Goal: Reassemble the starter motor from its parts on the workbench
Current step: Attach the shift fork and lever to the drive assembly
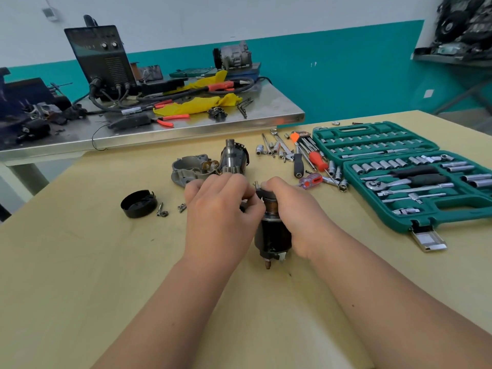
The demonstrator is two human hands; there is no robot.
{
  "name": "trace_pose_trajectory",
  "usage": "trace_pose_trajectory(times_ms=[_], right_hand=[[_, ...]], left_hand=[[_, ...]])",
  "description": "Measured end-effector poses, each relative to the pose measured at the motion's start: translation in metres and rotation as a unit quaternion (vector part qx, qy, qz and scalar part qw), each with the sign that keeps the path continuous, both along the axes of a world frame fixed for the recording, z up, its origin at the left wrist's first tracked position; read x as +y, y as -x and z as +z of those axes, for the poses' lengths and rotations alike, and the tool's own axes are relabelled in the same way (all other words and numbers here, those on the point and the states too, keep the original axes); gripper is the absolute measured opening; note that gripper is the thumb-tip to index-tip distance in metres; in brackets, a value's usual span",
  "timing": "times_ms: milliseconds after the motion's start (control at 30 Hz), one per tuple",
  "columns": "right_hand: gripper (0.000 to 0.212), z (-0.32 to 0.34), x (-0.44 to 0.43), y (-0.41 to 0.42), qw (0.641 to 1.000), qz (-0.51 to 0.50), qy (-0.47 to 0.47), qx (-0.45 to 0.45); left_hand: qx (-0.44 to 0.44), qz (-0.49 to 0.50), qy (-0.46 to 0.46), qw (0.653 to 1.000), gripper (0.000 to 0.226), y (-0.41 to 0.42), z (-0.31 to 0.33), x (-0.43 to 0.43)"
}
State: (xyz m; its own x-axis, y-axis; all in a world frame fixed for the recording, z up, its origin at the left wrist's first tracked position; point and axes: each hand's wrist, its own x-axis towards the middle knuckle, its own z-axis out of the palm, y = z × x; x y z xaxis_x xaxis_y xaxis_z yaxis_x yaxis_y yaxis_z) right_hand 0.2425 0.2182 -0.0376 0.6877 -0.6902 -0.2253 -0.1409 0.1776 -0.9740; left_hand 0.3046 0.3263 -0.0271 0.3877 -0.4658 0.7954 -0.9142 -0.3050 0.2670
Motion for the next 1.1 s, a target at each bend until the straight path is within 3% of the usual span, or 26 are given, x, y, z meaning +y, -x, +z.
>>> trace_pose_trajectory(times_ms=[300, 367, 433, 500, 567, 667, 733, 900, 1100], right_hand=[[0.026, -0.002, -0.002, -0.001, 1.0, -0.007, -0.017, -0.012], [0.032, -0.001, -0.001, -0.002, 1.0, -0.009, -0.02, -0.01], [0.038, 0.0, -0.002, -0.001, 1.0, -0.013, -0.025, -0.011], [0.034, 0.0, -0.007, 0.001, 0.999, -0.021, -0.024, -0.017], [0.027, 0.001, -0.018, 0.005, 0.998, -0.04, -0.044, -0.034], [0.023, 0.007, -0.039, 0.013, 0.987, -0.101, -0.098, -0.083], [0.028, 0.01, -0.051, 0.019, 0.979, -0.156, -0.086, -0.096], [0.036, 0.008, -0.062, 0.025, 0.971, -0.228, -0.046, -0.057], [0.025, 0.003, -0.072, 0.026, 0.952, -0.296, 0.007, -0.078]], left_hand=[[0.007, -0.041, -0.049, 0.998, 0.01, -0.009, -0.005, 0.004], [0.02, -0.063, -0.02, 0.998, 0.009, -0.01, -0.007, 0.005], [0.086, -0.075, 0.066, 0.991, 0.014, -0.014, -0.008, 0.008], [0.204, -0.052, 0.135, 0.968, 0.024, -0.027, -0.008, 0.011], [0.266, -0.007, 0.067, 0.962, 0.024, -0.045, -0.012, 0.011], [0.25, 0.033, -0.157, 0.955, 0.023, -0.066, -0.022, 0.004], [0.257, 0.036, -0.234, 0.937, 0.029, -0.072, -0.025, -0.006], [0.247, 0.044, -0.303, 0.919, 0.033, -0.074, -0.025, -0.033], [0.234, 0.011, -0.344, 0.909, 0.034, -0.058, -0.018, -0.066]])
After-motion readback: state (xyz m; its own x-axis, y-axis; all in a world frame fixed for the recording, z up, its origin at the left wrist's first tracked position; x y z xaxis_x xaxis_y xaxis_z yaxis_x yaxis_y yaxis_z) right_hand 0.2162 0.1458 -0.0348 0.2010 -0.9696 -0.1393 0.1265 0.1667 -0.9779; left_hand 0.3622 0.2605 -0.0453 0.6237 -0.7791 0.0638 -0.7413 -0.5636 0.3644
